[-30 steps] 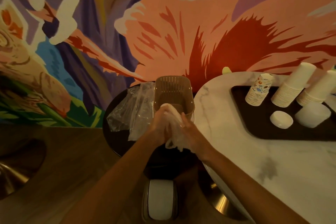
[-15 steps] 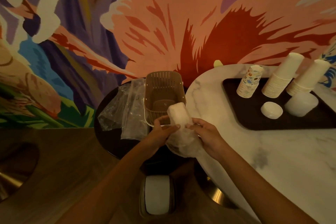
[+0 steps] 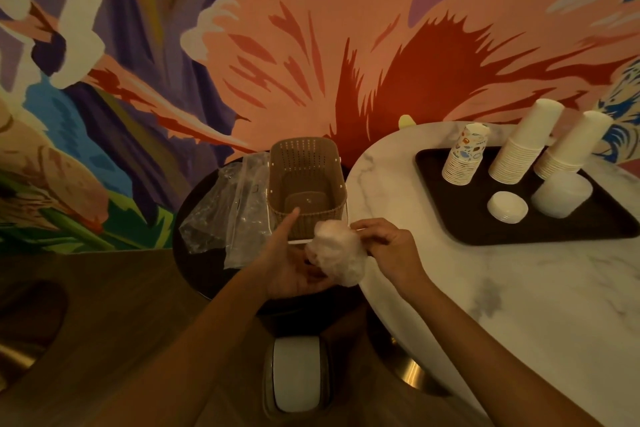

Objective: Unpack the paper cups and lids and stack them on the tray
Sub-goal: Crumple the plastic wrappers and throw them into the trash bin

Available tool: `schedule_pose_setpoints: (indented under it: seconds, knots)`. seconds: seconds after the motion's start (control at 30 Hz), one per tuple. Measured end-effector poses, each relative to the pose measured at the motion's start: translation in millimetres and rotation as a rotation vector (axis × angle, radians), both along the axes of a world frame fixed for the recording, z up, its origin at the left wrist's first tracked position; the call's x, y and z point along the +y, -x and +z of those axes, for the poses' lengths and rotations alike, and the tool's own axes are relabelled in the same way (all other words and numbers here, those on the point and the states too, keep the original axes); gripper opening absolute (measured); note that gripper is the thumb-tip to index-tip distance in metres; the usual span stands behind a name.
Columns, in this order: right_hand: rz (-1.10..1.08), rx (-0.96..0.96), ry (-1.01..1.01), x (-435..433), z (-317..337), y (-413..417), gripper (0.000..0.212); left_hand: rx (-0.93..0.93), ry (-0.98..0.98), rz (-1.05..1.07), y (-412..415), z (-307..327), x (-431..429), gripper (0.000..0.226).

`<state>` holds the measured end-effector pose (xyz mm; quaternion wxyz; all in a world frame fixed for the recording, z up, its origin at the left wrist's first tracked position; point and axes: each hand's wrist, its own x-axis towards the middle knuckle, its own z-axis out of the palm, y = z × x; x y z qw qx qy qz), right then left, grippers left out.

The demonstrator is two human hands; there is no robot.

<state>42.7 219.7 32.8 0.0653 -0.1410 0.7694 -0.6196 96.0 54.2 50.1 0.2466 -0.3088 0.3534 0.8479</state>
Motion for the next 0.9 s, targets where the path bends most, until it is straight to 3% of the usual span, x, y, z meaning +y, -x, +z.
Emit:
schedule_pose_setpoints:
  seconds: [0.07, 0.17, 0.23, 0.3, 0.37, 0.5, 0.67, 0.8, 0.9]
  knots:
    - [0.036, 0.129, -0.119, -0.4, -1.6, 0.1, 0.022, 0.022, 0.039, -0.066, -2.0, 3.9, 1.4, 0.066]
    - [0.05, 0.135, -0.167, -0.6, -1.9, -3.0, 0.026, 0.111, 0.233, -0.031, -0.3, 6.5, 10.0, 0.03]
    - [0.068, -0.074, -0.029, -0.5, 2.6, -5.0, 0.028, 0.168, 0.336, 0.005, 1.3, 3.7, 12.4, 0.024]
    - [0.091, -0.433, 0.219, -1.0, 9.7, -8.0, 0.017, 0.223, 0.391, 0.033, 1.2, 2.3, 15.4, 0.021]
    - [0.138, -0.599, 0.277, -0.8, 10.6, -13.0, 0.024, 0.252, 0.417, 0.078, -1.0, 0.6, 19.0, 0.02]
    - [0.114, -0.478, 0.14, -2.9, 2.6, -23.4, 0.026, 0.356, 0.521, 0.109, -8.2, -5.9, 23.9, 0.016]
    - [0.026, -0.544, 0.266, -9.2, -1.6, -27.8, 0.029, 0.408, 0.648, 0.159, -16.5, -11.0, 19.2, 0.025]
    - [0.012, -0.526, 0.302, -16.5, -3.2, -34.4, 0.031, 0.372, 0.484, 0.192, -26.4, -12.3, 9.8, 0.023]
    - [0.043, -0.195, 0.089, -19.2, -5.5, -31.3, 0.03, 0.273, 0.143, 0.247, -36.7, -9.6, -8.3, 0.028]
